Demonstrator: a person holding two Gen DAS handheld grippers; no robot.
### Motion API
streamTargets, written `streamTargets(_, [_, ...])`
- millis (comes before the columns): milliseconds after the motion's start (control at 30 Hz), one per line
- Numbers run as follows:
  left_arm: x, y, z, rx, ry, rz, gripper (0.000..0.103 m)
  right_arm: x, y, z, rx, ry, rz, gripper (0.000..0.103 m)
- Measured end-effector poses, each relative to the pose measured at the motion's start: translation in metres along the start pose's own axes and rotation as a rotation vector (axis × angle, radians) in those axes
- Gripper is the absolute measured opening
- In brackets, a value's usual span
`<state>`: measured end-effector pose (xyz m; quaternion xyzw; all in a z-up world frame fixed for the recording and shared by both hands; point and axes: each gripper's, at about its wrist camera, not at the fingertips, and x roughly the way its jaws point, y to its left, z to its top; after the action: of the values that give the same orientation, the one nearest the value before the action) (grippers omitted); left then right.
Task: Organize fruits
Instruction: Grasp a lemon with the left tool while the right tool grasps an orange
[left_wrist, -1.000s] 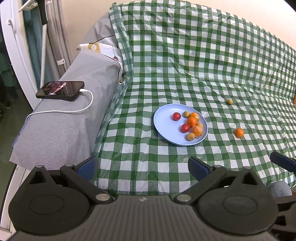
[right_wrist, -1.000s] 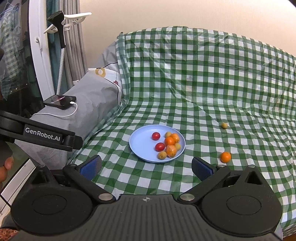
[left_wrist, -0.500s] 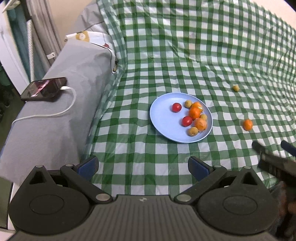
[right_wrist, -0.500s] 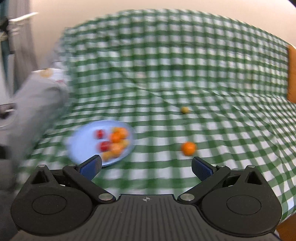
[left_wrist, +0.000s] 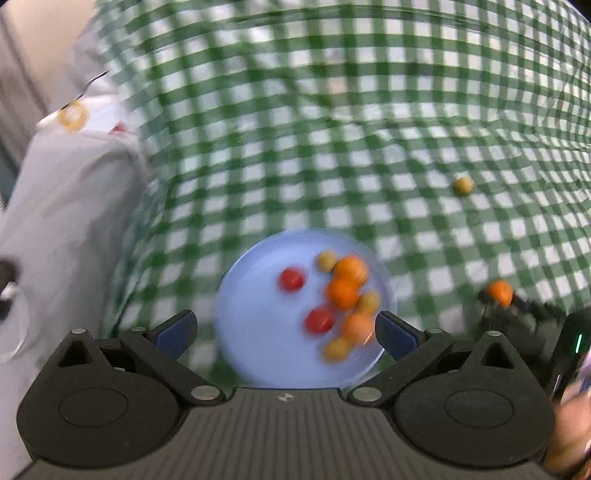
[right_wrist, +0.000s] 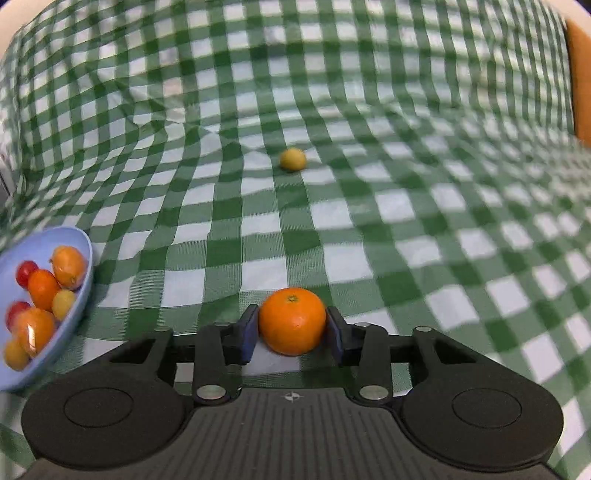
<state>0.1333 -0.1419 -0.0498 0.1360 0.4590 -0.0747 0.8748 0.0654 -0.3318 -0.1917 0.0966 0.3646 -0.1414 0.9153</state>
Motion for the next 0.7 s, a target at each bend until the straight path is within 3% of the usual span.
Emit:
streamTargets(100, [0.024,-0.033,0.029,0.026,-0.033,-0.051,0.103,-0.001,-0.012,-0.001,0.018,-0.051,-0.071,0.038])
streamTargets(200, [0.056,-0.075,0.064,0.049,-0.048,-0.128,0.103,0.005,-0.044,0.009,0.137,-0.095,-0.213,0.038])
streamTargets(267, [0.084,-0.106,0.086,0.067,-0.041,-0.181,0.103,0.011,-0.066,0.01,0.236,-0.089,-0.249,0.038])
streamTargets(467, [0.177,-0.191,0.136,0.097,0.066,-0.233,0.102,0.017,-0.076,0.01,0.292,-0.09,-0.229,0.039])
streamTargets(600, [0.212,-0.214,0.15,0.086,0.104,-0.222,0.102,0.019,-0.081,0.013,0.314,-0.082,-0.211,0.039])
streamTargets(633, [0.218,-0.218,0.152,0.082,0.11,-0.222,0.099,0.019,-0.083,0.015,0.319,-0.081,-0.207,0.039])
streamTargets(700, [0.229,-0.226,0.155,0.086,0.151,-0.231,0.082,0.018,-0.084,0.016,0.326,-0.082,-0.202,0.039])
